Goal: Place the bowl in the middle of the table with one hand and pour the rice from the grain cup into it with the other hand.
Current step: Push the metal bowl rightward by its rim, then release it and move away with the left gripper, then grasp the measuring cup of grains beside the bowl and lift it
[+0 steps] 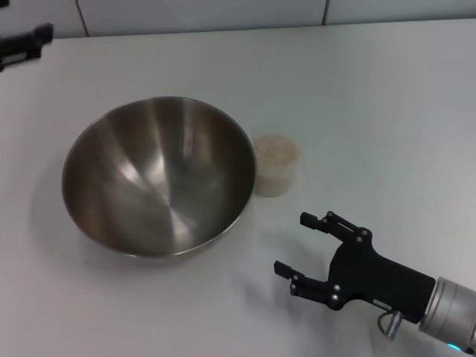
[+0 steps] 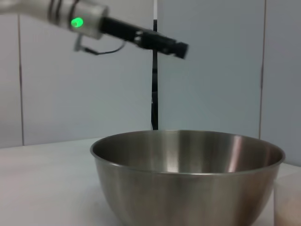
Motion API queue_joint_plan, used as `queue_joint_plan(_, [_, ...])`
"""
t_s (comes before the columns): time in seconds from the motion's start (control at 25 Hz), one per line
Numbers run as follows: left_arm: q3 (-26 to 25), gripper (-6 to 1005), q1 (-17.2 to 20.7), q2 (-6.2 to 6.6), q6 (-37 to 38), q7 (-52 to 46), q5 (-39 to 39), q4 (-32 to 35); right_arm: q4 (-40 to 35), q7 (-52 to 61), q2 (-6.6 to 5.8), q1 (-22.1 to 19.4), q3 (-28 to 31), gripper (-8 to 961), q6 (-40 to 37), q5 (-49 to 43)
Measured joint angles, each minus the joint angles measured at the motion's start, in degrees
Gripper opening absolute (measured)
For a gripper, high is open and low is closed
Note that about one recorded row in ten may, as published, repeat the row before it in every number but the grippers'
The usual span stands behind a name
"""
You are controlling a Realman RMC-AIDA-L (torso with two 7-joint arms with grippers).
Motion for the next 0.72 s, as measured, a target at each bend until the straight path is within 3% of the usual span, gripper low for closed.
queue_joint_plan(0.04, [0.0,802,1.3,0.0,1.1,3.9,-3.2,-1.4,0.0,0.0,0.03,0.0,0.1,826,0.0,0.0])
queue_joint_plan(0.08, [-0.1,802,3.9,0.0,4.9,13.7,-9.9,-6.7,0.0,0.0,0.05,-0.1,0.7,826,0.0,0.1])
queue_joint_plan(0.16, [-0.5,802,4.7,0.08,7.4,18.6,-12.4,-10.2,-0.1,0.0,0.06,-0.3,1.4,826,0.0,0.1])
queue_joint_plan(0.24, [-2.1,802,5.5,0.11,12.3,28.6,-15.5,-18.3,0.0,-0.3,0.1,-0.8,3.9,827,0.0,0.1])
queue_joint_plan(0.28, [-4.8,802,5.6,0.13,15.6,37.4,-16.7,-26.3,0.2,-0.5,0.15,-1.6,7.4,827,0.1,0.2])
queue_joint_plan(0.32, [-4.8,802,5.6,0.13,15.6,37.4,-16.7,-26.3,0.2,-0.5,0.15,-1.6,7.4,827,0.1,0.2])
queue_joint_plan(0.48, [-10.2,802,5.3,1.34,17.4,48.5,-16.9,-41.8,1.2,-0.6,0.34,-3.8,17.9,827,0.6,0.2])
queue_joint_plan(0.72, [-12.4,802,6.1,2.07,17.7,51.7,-17.0,-47.7,3.2,-2.1,0.36,-4.3,24.4,827,3.5,0.3])
